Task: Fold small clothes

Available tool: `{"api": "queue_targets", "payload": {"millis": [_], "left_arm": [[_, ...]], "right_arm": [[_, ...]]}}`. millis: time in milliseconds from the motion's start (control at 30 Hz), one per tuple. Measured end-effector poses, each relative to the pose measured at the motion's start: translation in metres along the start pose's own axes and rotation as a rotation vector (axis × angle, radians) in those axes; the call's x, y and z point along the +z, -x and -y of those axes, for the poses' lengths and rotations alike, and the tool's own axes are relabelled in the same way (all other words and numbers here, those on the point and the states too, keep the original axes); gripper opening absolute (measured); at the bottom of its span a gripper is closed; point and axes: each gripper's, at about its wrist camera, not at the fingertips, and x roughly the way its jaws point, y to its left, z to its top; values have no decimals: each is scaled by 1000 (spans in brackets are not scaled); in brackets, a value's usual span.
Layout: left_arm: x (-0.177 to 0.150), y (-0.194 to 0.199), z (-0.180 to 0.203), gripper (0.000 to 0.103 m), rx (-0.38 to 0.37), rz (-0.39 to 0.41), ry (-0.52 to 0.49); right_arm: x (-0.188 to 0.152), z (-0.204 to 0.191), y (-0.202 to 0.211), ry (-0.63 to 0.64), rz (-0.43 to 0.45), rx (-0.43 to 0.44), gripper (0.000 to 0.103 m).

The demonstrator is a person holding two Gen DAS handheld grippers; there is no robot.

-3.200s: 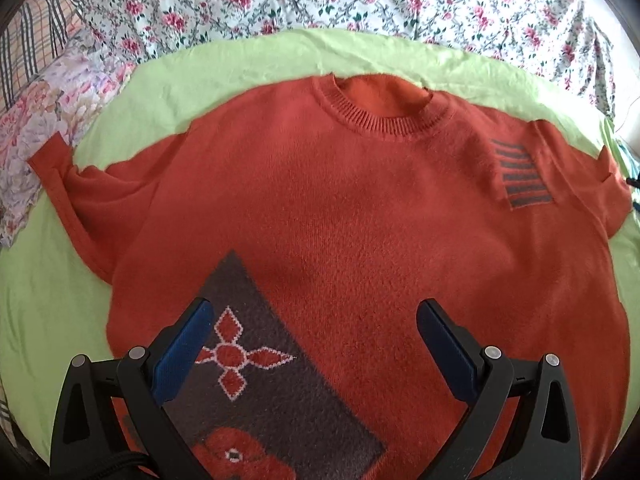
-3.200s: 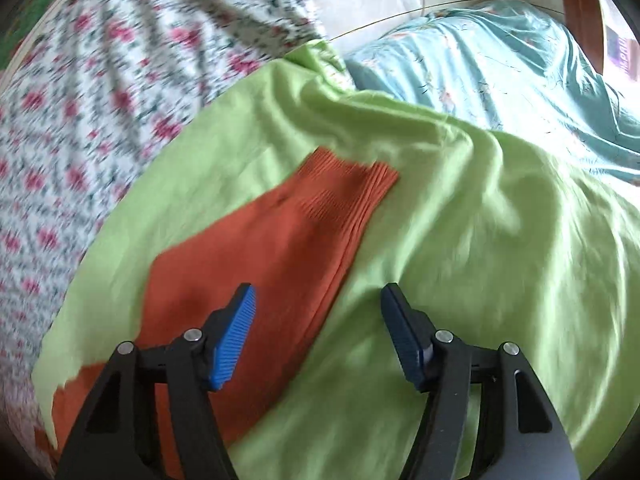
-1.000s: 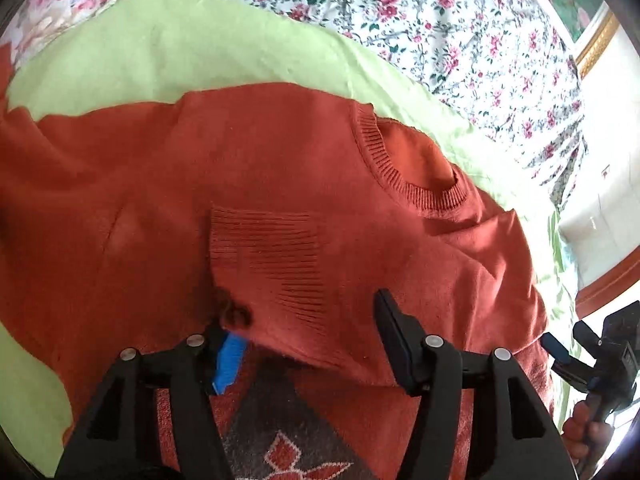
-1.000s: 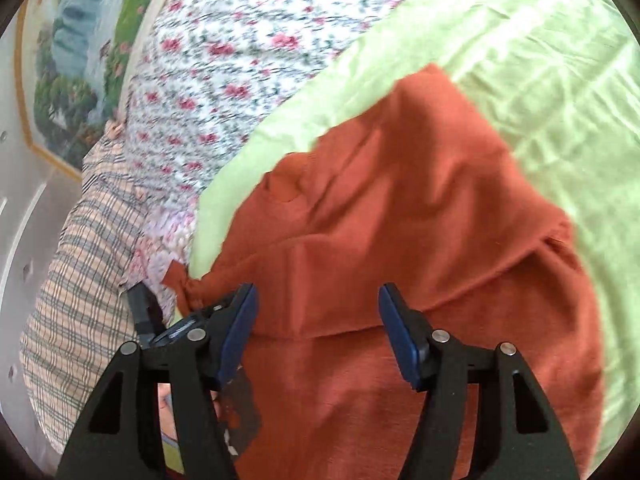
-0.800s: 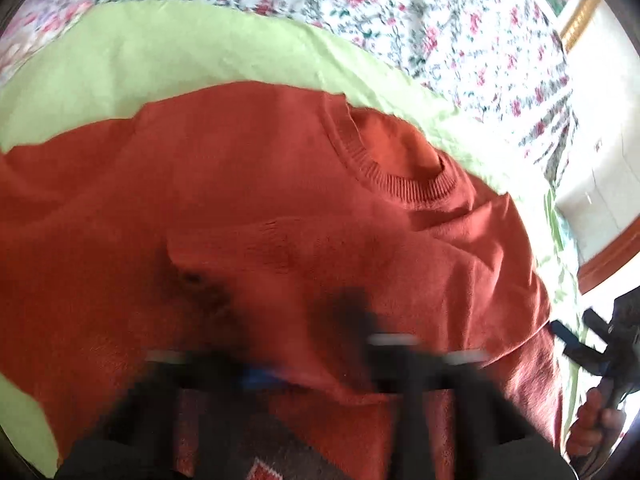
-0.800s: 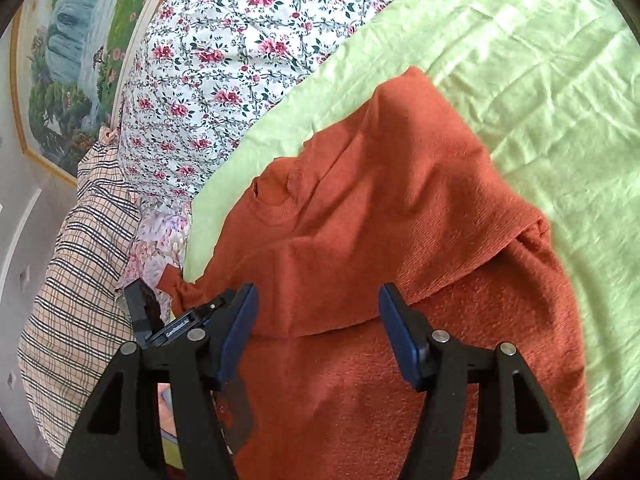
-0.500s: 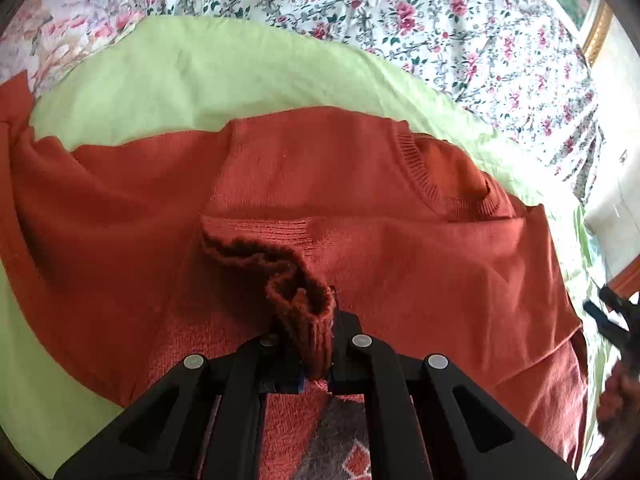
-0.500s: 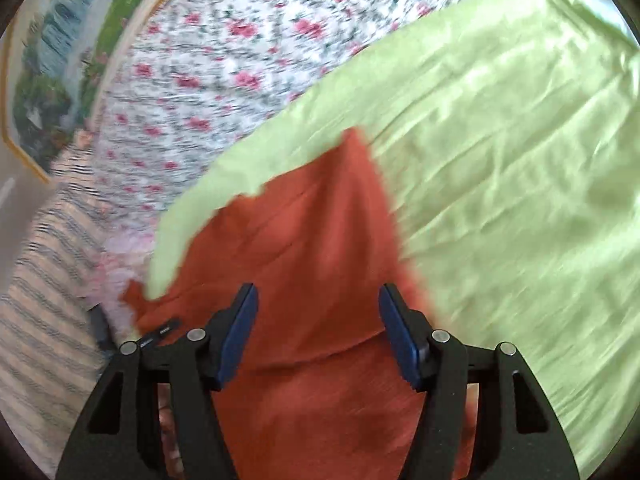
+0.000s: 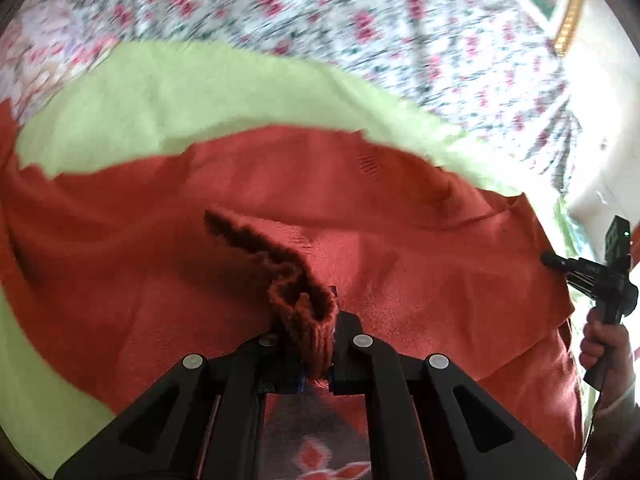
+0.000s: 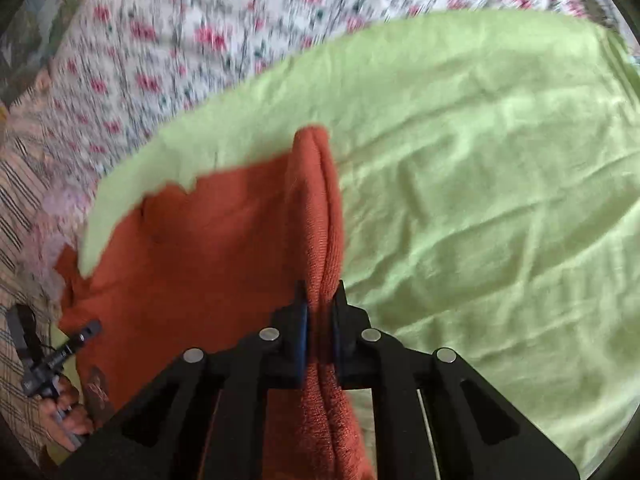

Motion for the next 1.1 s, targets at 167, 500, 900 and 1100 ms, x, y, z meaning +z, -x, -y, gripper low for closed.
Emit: {"api": "queue_targets", "payload": {"millis": [167,500,900,1100], "left_arm": [[-3,-22,2,10,50,-63,-18],[-12,-14,-9,15,79,-70,-2],[-31,66,-80,20,184,45,169],[-19,97,-170,48,266,108,358]], "right_arm": [[-11,28,-9,-56,-13,-33,10],[-33,-11,7,40,40,-23,21],[-66,-24,15,9,13,12,43],[-94,-67,9,66,-54,100,43]]}}
